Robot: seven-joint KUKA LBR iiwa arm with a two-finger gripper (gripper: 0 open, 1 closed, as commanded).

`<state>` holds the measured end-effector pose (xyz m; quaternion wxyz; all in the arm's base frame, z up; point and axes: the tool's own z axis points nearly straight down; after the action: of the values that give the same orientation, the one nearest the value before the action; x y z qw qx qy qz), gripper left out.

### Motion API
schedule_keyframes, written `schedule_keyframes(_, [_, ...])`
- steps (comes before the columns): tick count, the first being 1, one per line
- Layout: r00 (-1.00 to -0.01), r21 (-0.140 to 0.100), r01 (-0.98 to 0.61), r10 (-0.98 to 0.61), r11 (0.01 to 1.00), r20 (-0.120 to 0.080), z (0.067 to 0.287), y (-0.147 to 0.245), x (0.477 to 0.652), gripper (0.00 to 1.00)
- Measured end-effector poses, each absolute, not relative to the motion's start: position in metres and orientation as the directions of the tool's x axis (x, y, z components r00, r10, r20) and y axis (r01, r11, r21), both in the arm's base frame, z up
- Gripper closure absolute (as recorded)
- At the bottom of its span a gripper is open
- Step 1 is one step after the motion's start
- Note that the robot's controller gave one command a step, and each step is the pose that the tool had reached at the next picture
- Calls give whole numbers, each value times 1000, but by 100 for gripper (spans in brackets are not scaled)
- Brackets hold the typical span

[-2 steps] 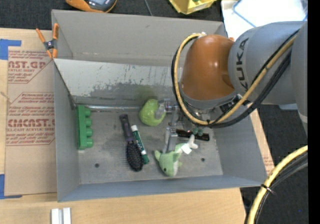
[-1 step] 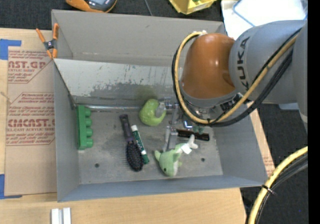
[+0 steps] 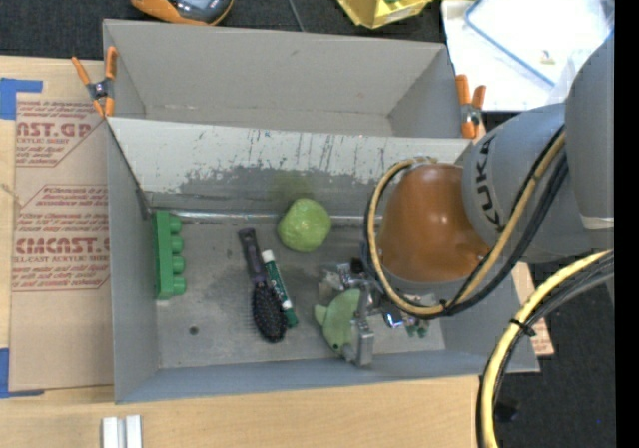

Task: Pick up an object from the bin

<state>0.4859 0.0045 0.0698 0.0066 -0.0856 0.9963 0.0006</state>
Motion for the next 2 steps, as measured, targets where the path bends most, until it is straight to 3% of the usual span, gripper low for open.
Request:
schedule_keyframes(1, [-988,1,-155,-155,988,-11,114,1,483,0])
schedule_keyframes(2, [-937,-1,-350,-350,937,-10,100,-17,480,0])
